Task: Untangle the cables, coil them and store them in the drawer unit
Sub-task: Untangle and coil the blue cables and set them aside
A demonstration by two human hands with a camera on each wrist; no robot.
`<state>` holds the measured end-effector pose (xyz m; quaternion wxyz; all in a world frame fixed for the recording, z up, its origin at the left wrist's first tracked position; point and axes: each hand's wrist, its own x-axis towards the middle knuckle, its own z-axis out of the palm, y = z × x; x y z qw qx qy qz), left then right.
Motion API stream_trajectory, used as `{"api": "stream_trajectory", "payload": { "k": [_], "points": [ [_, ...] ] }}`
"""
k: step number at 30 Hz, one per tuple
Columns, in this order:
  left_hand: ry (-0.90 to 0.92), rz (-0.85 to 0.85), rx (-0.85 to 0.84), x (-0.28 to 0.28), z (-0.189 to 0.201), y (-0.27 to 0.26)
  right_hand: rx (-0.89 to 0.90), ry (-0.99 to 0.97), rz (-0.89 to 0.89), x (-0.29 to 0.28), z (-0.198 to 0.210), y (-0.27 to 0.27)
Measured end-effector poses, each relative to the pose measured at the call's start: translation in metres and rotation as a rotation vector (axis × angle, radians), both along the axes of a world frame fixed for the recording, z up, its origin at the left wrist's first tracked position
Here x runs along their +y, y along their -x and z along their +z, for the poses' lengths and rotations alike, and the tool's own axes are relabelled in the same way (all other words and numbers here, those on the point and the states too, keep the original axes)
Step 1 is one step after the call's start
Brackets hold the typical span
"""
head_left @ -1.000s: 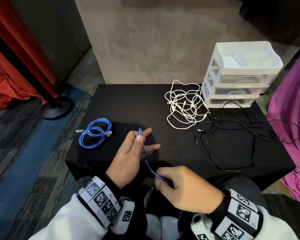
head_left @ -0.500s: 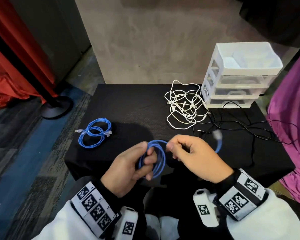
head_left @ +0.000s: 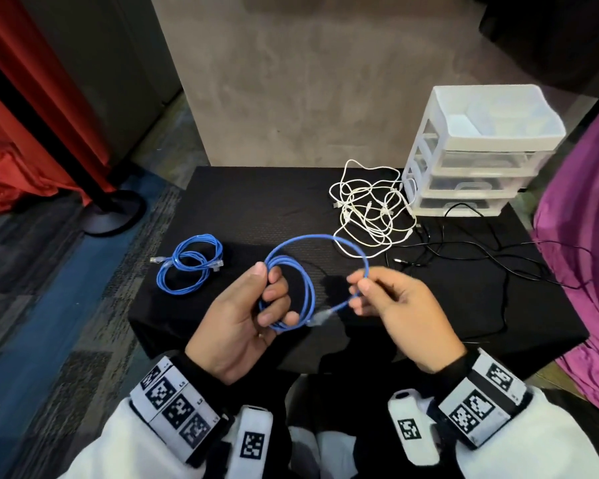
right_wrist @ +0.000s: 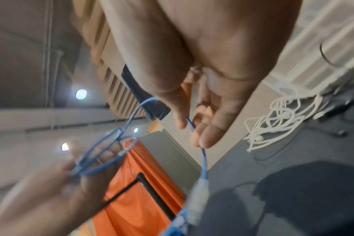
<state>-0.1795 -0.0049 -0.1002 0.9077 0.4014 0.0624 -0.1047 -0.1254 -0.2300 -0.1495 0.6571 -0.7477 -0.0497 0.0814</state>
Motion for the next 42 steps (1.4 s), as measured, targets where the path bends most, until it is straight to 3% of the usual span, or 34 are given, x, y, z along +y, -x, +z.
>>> {"api": "stream_trajectory", "payload": {
  "k": [4,11,18,23,28,33,38,40,42],
  "points": [
    [-0.05,-0.035,-0.017,-0.021,-0.006,0.004,0.134,-0.401,-0.077,0.015,0.024,-0.005],
    [-0.05,-0.117,-0.088,-0.029,-0.001,0.01,0.137,-0.467,-0.187,0.008,0.032,-0.022],
    [-0.157,-0.11,-0.127,-0.04,-0.01,0.007,0.522,-0.499,0.153,0.03,0.04,0.001],
    [-0.522,0.016,-0.152,-0.03,-0.019,-0.002,0.666,-0.602,0.263,0.037,0.033,0.013],
    [-0.692,0.057,-0.143,-0.027,-0.012,-0.003,0.472,-0.5,0.373,0.036,0.016,0.02],
    [-0.777,0.045,-0.156,-0.028,-0.009,-0.004,0.418,-0.44,0.383,0.037,0.008,0.02],
    [-0.835,0.174,-0.145,-0.01,-0.011,-0.012,0.341,-0.127,0.309,0.027,-0.014,0.017],
    [-0.779,0.281,-0.104,0.007,-0.003,-0.019,0.335,-0.043,0.268,0.014,-0.026,0.016],
    [-0.704,0.329,-0.063,0.021,0.005,-0.023,0.198,0.162,0.241,0.001,-0.033,0.015]
  ]
}}
